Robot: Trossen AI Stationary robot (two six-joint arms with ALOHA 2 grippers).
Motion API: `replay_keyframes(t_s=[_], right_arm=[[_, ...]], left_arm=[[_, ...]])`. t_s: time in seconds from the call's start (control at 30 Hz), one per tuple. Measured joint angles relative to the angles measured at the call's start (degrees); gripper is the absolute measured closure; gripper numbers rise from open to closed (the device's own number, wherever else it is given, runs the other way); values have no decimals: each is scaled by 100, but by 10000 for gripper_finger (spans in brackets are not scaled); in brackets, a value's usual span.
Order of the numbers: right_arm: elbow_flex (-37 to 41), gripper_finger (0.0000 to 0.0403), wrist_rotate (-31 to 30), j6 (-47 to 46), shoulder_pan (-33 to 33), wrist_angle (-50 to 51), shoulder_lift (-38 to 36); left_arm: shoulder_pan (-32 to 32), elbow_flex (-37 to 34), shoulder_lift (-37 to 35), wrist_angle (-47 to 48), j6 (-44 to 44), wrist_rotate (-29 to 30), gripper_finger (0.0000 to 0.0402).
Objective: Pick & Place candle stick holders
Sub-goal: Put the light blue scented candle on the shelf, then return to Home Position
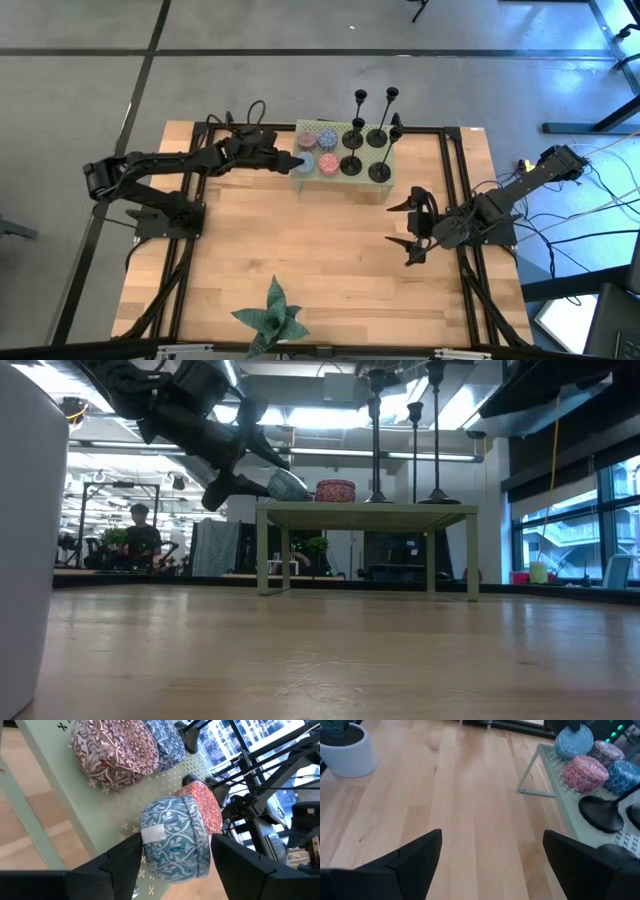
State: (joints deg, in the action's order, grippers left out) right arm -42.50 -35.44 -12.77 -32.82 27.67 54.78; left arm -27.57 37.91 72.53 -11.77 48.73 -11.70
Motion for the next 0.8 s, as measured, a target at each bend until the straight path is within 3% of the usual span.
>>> replay_keyframes(t_s=[0.3, 0.8], right_arm=[[0, 52, 118, 145, 0, -130, 2], [-2, 52, 118, 148, 0, -125, 4]], left_arm=[[-195, 4, 0, 417, -290, 1, 169], [-222, 7, 0, 389, -610, -516, 168]])
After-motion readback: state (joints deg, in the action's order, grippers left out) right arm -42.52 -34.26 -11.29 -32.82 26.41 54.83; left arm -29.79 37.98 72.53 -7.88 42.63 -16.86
